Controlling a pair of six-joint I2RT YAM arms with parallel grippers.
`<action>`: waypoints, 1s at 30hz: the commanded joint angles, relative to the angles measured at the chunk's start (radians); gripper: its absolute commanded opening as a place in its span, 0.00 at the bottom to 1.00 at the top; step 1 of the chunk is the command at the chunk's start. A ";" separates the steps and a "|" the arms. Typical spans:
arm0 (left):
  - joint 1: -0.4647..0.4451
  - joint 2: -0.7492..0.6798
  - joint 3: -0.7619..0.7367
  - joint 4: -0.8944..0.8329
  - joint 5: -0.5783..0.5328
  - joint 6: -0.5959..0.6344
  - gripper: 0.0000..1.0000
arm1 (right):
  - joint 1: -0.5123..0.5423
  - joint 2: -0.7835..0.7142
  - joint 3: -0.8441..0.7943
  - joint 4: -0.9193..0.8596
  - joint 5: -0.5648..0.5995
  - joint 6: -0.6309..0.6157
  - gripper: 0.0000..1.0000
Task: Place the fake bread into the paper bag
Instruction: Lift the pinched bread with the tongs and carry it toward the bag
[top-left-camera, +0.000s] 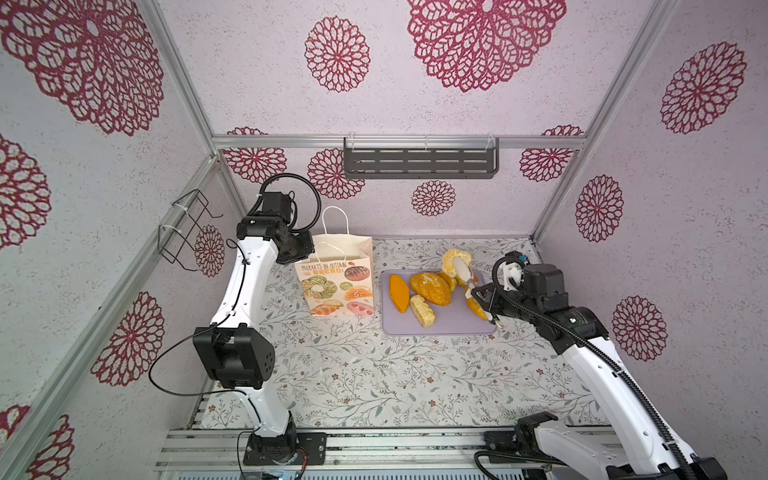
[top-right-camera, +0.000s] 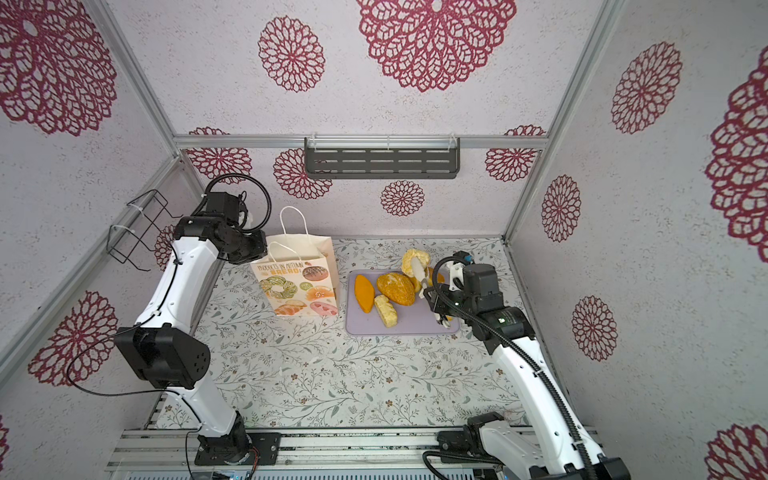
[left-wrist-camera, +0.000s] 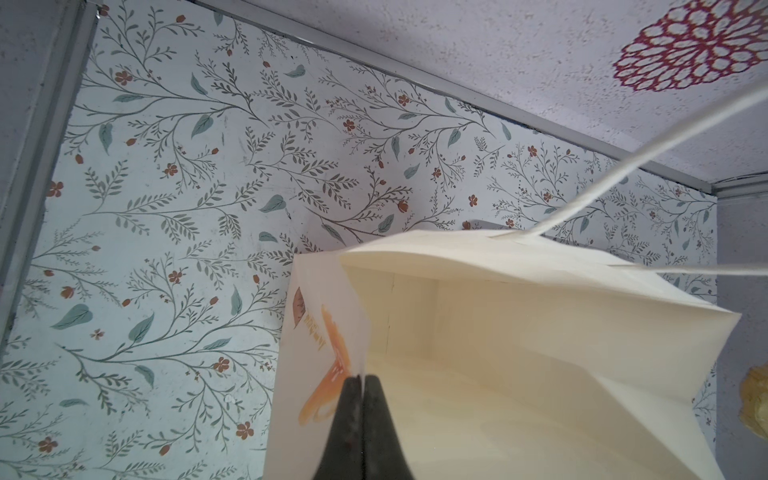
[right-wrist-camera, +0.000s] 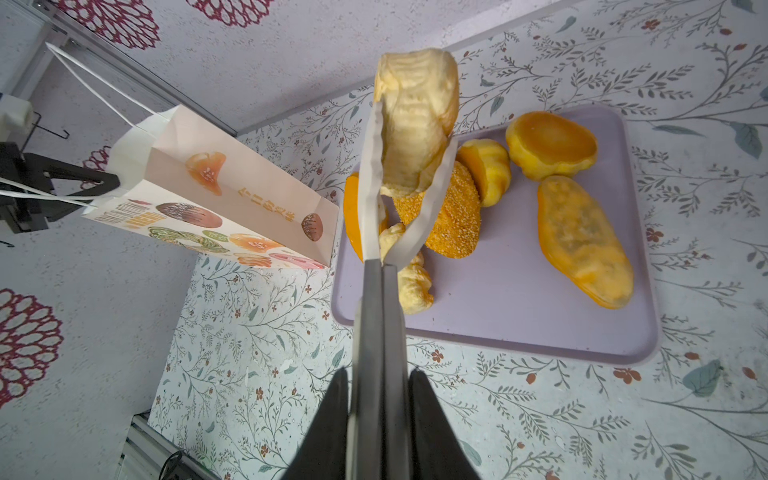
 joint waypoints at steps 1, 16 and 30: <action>-0.002 -0.040 -0.009 0.016 0.008 0.011 0.00 | 0.018 -0.008 0.072 0.080 -0.020 0.016 0.00; -0.003 -0.036 -0.012 0.021 0.002 0.011 0.00 | 0.177 0.127 0.283 0.104 0.037 0.022 0.00; -0.003 -0.044 -0.020 0.029 0.002 0.010 0.00 | 0.339 0.325 0.512 0.098 0.094 -0.016 0.00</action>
